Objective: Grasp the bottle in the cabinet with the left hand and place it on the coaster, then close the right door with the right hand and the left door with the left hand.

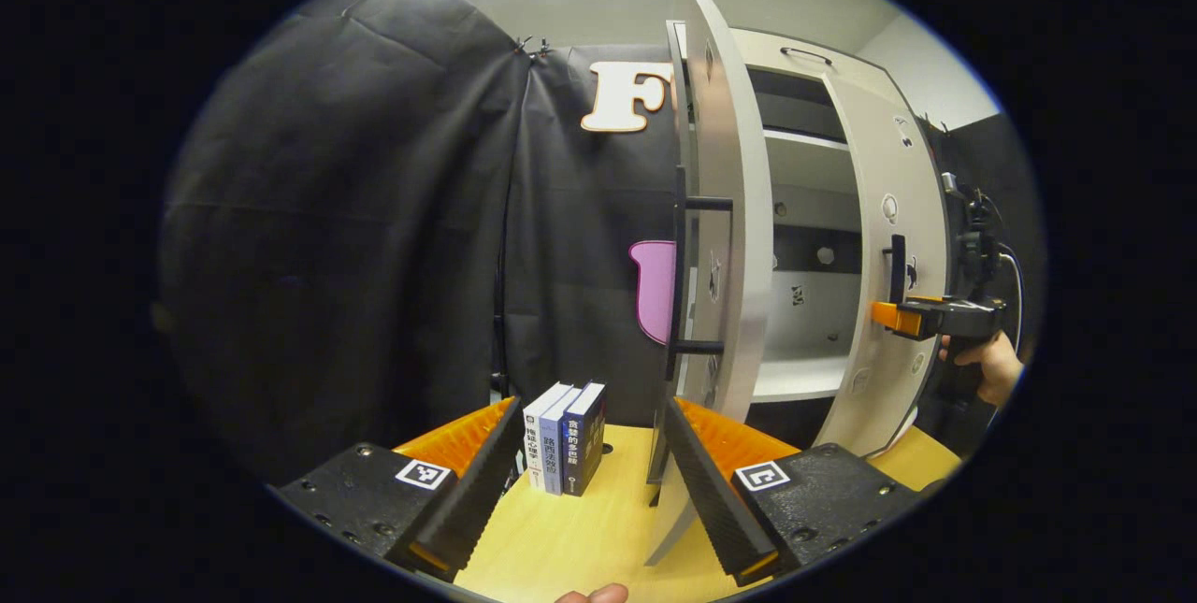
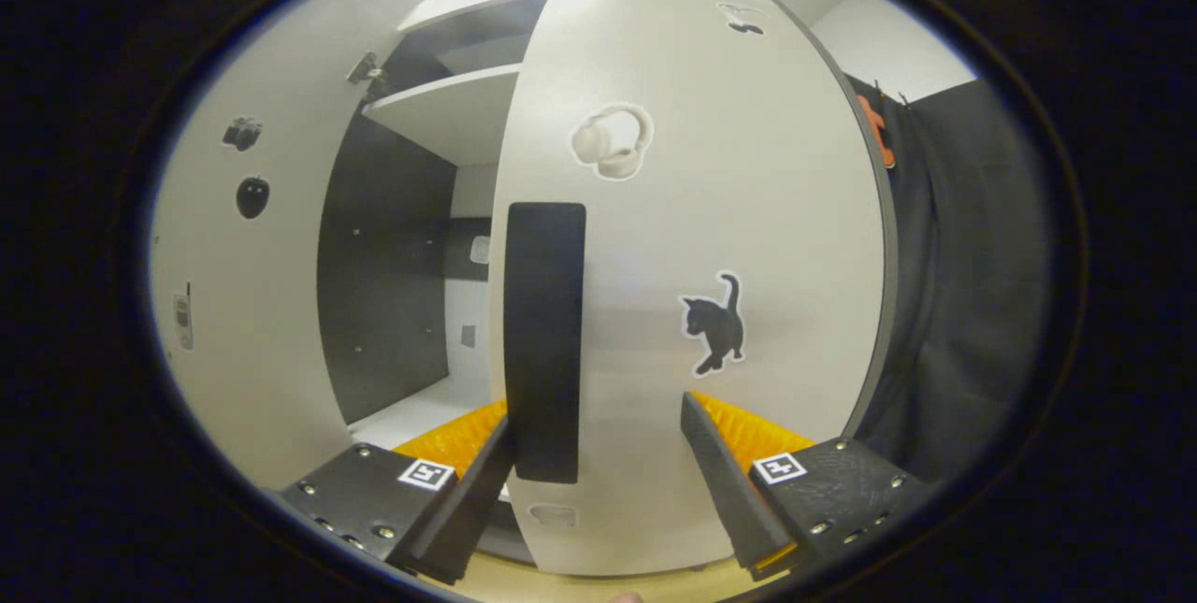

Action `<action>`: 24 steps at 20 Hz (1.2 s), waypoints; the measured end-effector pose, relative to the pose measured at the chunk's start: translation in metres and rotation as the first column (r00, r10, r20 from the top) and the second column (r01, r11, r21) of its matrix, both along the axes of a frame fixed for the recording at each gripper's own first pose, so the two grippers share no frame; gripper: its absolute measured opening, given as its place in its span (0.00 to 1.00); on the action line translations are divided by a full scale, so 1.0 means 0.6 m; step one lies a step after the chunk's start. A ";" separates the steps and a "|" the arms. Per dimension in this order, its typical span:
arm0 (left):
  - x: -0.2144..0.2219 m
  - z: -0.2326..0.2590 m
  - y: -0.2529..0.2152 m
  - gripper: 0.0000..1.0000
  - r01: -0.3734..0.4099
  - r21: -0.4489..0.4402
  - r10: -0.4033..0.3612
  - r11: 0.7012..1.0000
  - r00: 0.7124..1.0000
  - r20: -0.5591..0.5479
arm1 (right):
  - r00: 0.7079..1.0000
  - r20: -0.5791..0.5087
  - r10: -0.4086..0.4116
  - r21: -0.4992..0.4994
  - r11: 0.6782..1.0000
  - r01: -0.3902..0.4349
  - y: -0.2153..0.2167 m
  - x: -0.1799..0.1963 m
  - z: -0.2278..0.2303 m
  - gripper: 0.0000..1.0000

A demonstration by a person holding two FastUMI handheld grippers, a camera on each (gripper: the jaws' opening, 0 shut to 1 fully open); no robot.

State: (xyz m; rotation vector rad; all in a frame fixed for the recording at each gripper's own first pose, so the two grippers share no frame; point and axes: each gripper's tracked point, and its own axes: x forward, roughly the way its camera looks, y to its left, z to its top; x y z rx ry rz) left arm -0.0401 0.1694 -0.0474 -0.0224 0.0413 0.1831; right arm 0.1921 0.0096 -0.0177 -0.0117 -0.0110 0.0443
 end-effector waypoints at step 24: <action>0.054 0.062 -0.039 0.94 0.253 0.014 -0.253 0.967 0.967 0.038 | 0.996 -0.034 -0.079 0.003 0.997 0.079 -0.004 -0.028 -0.006 1.00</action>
